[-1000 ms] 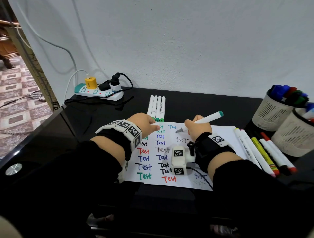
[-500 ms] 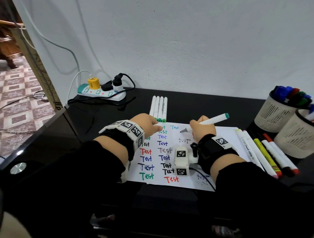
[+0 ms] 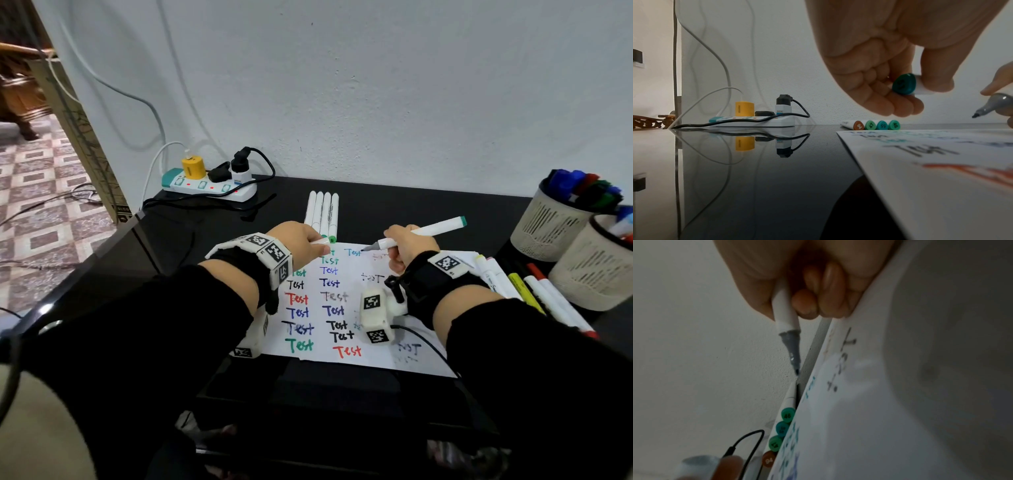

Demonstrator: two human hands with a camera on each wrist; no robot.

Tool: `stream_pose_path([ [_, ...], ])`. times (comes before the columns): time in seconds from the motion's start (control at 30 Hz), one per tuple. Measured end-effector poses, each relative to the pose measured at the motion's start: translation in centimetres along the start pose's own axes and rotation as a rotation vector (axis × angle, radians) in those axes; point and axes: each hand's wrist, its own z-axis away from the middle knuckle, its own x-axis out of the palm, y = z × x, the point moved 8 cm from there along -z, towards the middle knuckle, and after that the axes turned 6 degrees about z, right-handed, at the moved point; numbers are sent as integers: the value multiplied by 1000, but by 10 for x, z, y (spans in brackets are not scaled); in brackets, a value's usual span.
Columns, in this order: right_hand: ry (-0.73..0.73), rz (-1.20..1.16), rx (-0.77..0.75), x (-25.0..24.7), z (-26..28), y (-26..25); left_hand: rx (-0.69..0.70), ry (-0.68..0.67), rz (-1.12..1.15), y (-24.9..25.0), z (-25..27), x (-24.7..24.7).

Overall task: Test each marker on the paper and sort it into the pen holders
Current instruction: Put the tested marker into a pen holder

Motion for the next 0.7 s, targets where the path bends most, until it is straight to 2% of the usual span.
stream_pose_path([
  [0.33,-140,-67,-153,15,34,-62,93,40,181,14,18,-14],
  [0.57,-178,-51,-204,13,65,-73,195,50,331,49,39,-15],
  [0.7,-199,-127,-205,2,76,-79,237,32,514,64,49,-18],
])
